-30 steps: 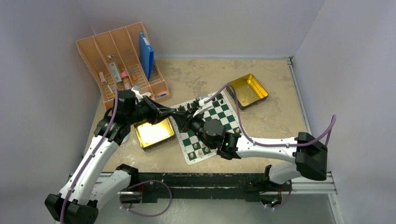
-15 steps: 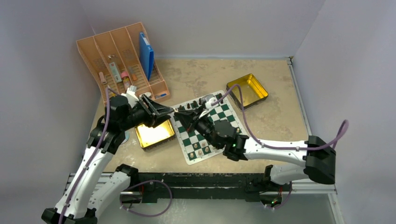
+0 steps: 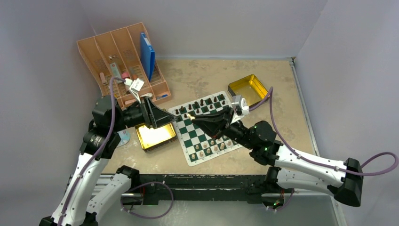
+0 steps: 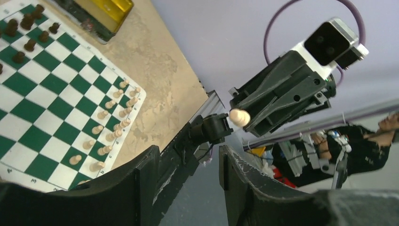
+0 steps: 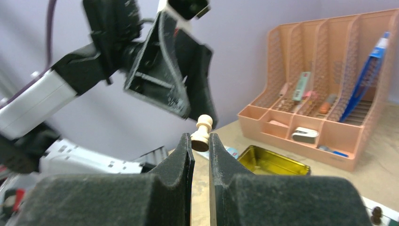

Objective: Set up the chess pieces on the board
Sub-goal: Place the chess piece on the chessboard.

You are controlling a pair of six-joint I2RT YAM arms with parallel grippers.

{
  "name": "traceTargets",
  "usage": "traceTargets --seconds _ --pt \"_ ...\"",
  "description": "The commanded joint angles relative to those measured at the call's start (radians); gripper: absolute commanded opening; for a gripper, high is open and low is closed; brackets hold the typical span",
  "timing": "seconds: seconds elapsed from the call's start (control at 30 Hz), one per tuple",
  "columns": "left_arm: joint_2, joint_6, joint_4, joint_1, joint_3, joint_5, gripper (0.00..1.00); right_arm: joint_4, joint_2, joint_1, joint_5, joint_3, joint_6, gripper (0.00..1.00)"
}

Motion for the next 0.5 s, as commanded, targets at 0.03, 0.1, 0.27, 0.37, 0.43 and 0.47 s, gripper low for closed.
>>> traceTargets --seconds 0.03,0.1,0.27,0.37,0.43,0.47 --pt "0.035 0.123 0.071 -0.005 0.105 0.196 0.49 -0.023 -0.041 -0.001 -0.206 0.037 0.031 0.07" --pt "0.036 0.093 0.125 -0.005 0.097 0.261 0.50 -0.018 -0.046 -0.001 -0.227 0.041 0.044 0.07" --pt "0.049 -0.012 0.257 -0.005 0.053 0.409 0.50 0.004 -0.029 -0.001 -0.259 0.049 0.053 0.08" --pt "0.050 -0.010 0.253 -0.005 0.044 0.431 0.47 0.026 -0.018 -0.001 -0.268 0.045 0.064 0.08" --pt "0.055 -0.004 0.242 -0.005 0.044 0.446 0.46 0.052 -0.013 -0.001 -0.273 0.039 0.073 0.08" --pt "0.058 0.000 0.232 -0.005 0.044 0.453 0.46 0.062 -0.012 -0.001 -0.274 0.037 0.077 0.08"
